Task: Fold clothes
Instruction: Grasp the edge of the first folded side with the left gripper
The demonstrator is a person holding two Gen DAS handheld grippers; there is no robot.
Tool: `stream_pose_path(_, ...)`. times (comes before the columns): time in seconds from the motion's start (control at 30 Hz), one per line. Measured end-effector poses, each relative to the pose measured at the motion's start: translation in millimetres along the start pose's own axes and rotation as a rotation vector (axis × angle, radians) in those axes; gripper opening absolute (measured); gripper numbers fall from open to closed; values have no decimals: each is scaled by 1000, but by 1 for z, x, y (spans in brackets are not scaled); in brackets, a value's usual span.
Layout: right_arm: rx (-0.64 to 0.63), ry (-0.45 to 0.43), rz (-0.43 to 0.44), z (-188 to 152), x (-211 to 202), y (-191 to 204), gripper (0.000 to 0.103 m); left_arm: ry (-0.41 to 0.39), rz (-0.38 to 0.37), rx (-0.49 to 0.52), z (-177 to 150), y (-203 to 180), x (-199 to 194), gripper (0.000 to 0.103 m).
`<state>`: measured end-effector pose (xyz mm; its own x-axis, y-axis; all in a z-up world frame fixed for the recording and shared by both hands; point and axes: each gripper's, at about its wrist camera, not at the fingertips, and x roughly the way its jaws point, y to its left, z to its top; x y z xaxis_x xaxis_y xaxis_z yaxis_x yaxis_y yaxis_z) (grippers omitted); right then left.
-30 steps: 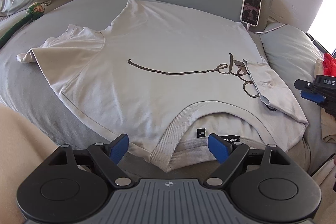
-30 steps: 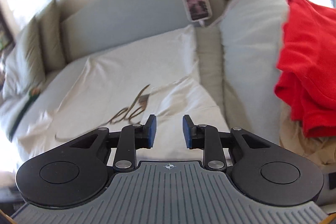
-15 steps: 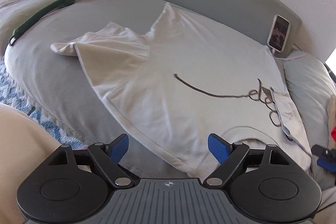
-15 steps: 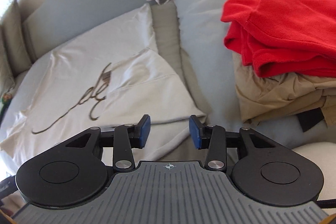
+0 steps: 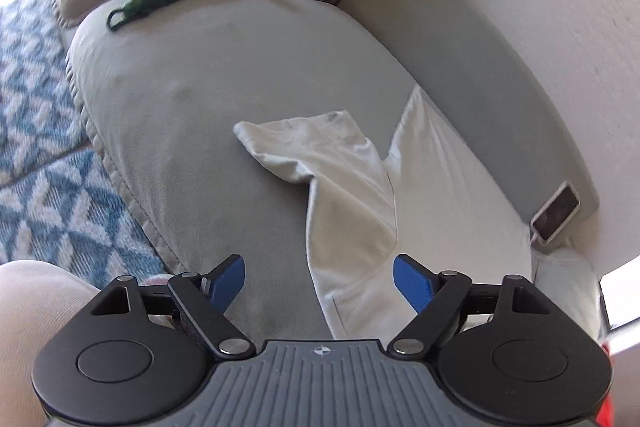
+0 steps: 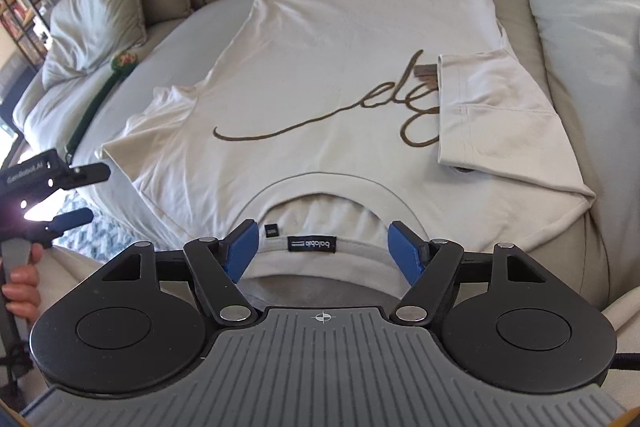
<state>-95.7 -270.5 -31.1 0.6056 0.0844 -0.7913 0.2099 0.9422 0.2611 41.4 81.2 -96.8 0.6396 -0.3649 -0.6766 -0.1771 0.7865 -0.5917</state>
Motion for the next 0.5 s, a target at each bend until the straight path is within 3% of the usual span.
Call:
stream_pose_path(0.23, -26, 6, -10, 4, -1, 8, 75, 8, -170, -306, 32, 48, 35, 62)
stream_pose_path(0.3, -32, 11, -10, 3, 0, 10, 75, 7, -193, -327, 35, 49, 41, 55)
stream_pose_path(0.37, -37, 20, -7, 3, 3, 13, 75, 1, -215, -319, 38, 47, 46, 40)
stream_pose_path(0.5, -45, 35, -17, 2, 9, 15, 75, -1, -193, -376, 43, 50, 59, 34)
